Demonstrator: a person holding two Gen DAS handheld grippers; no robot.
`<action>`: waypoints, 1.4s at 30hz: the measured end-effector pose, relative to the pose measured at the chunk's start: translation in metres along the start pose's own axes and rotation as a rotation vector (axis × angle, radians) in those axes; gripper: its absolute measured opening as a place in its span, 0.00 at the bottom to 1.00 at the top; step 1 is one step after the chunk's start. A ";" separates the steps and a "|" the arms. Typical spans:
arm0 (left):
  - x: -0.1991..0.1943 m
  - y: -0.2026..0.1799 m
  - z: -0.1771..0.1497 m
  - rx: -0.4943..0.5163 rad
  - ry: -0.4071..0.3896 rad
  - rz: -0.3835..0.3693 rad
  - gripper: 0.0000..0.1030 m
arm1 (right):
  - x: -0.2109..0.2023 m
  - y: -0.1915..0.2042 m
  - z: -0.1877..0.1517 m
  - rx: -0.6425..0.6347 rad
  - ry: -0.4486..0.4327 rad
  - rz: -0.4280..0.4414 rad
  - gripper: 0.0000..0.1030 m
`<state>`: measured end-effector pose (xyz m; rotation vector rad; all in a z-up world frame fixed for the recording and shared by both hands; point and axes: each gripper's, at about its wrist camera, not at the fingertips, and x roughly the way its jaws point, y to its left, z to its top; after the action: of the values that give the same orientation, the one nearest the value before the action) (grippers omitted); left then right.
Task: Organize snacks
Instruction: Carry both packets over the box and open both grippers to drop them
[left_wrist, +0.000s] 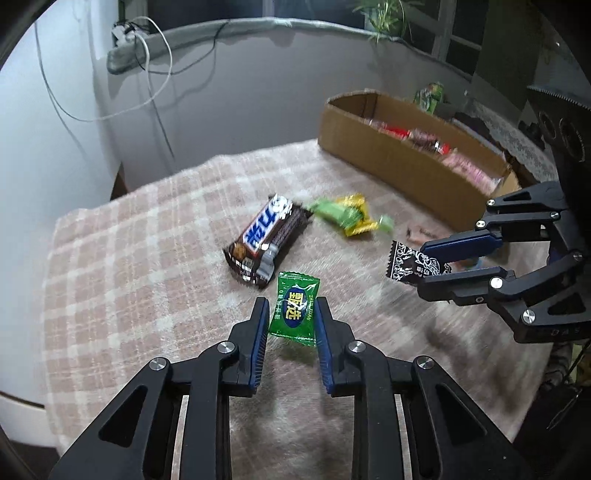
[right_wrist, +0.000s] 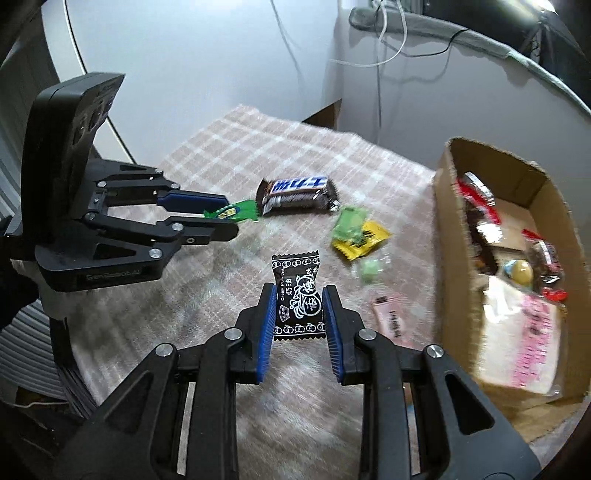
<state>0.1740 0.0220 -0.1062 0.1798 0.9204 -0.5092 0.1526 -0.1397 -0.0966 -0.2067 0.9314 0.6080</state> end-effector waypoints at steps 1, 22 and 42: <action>-0.004 -0.001 0.002 -0.002 -0.007 -0.002 0.22 | -0.006 -0.002 0.000 0.004 -0.008 -0.004 0.26; -0.038 -0.068 0.070 0.067 -0.150 -0.011 0.22 | -0.089 -0.078 0.002 0.072 -0.127 -0.121 0.26; 0.003 -0.111 0.117 0.063 -0.152 -0.047 0.22 | -0.084 -0.171 0.013 0.190 -0.117 -0.158 0.26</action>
<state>0.2043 -0.1180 -0.0307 0.1748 0.7626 -0.5878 0.2221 -0.3070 -0.0366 -0.0721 0.8453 0.3792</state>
